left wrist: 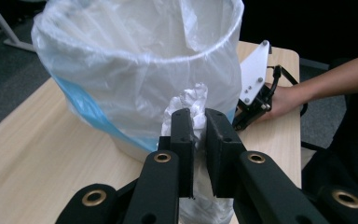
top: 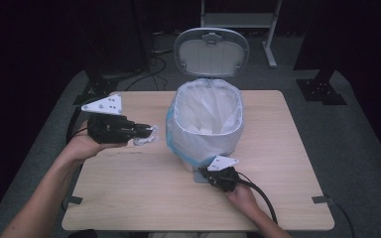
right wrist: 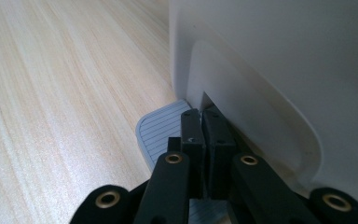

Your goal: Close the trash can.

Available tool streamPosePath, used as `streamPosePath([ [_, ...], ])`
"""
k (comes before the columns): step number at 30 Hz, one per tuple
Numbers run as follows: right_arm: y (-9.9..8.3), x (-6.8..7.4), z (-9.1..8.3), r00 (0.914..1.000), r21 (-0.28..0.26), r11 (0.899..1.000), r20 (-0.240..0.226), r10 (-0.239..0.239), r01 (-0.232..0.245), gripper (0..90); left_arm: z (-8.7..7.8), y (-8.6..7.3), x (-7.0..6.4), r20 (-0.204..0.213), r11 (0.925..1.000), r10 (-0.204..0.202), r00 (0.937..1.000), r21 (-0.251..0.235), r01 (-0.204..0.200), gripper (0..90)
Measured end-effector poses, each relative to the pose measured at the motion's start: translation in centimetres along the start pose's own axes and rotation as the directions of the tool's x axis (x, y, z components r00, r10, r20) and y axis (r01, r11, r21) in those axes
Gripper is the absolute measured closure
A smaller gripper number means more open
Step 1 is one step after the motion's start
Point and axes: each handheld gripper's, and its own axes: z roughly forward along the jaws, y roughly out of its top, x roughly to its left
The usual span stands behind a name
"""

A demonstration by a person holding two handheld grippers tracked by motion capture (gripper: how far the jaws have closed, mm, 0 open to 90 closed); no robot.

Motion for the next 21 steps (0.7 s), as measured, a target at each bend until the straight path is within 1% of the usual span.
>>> streamPosePath([
  [3, 0.0, 0.0, 0.0, 1.0000, -0.001, 1.000, 0.002, -0.002, 0.002, 87.6, 0.2, 0.8, 0.0, 0.004, 1.0000, 0.008, 1.0000, -0.003, -0.008, 82.5],
  [4, 0.0, 0.0, 0.0, 1.0000, -0.001, 1.000, 0.002, -0.002, 0.002, 87.6, 0.2, 0.8, 0.0, 0.004, 1.0000, 0.008, 1.0000, -0.003, -0.008, 82.4],
  [6, 0.0, 0.0, 0.0, 1.0000, 0.001, 1.000, 0.002, -0.002, 0.002, 87.5, 0.3, 1.5, 0.1, 0.008, 0.9999, 0.015, 0.9998, -0.004, -0.015, 82.5],
  [8, 0.0, 0.0, 0.0, 1.0000, 0.000, 1.000, 0.001, -0.001, 0.001, 87.5, 0.4, 1.7, 0.1, 0.011, 0.9999, 0.015, 0.9998, -0.006, -0.015, 82.5],
  [9, 0.0, 0.0, 0.0, 1.0000, 0.000, 1.000, 0.001, -0.001, 0.001, 87.6, 0.6, 2.1, 0.2, 0.013, 0.9998, 0.020, 0.9997, -0.005, -0.020, 82.5],
  [12, 0.0, 0.0, 0.0, 1.0000, 0.000, 1.000, 0.001, -0.001, 0.001, 87.5, 0.6, 2.5, 0.3, 0.016, 0.9997, 0.023, 0.9996, -0.003, -0.023, 82.5],
  [15, 0.0, 0.0, 0.0, 1.0000, 0.001, 1.000, 0.001, -0.001, 0.001, 87.5, 0.7, 3.2, 0.3, 0.020, 0.9997, 0.025, 0.9995, -0.008, -0.025, 82.4],
  [16, 0.0, 0.0, 0.0, 1.0000, 0.001, 1.000, 0.001, -0.001, 0.001, 87.5, 0.7, 3.2, 0.3, 0.020, 0.9997, 0.025, 0.9995, -0.008, -0.025, 82.5],
  [17, 0.0, 0.0, 0.0, 1.0000, 0.000, 1.000, 0.001, -0.002, 0.002, 87.6, 0.7, 3.6, 0.4, 0.017, 0.9993, 0.036, 0.9992, -0.008, -0.036, 82.5],
  [21, 0.0, 0.0, 0.0, 1.0000, -0.002, 1.000, 0.001, -0.001, 0.001, 87.5, 0.9, 4.4, 0.3, 0.023, 0.9992, 0.037, 0.9990, -0.015, -0.037, 82.5],
])
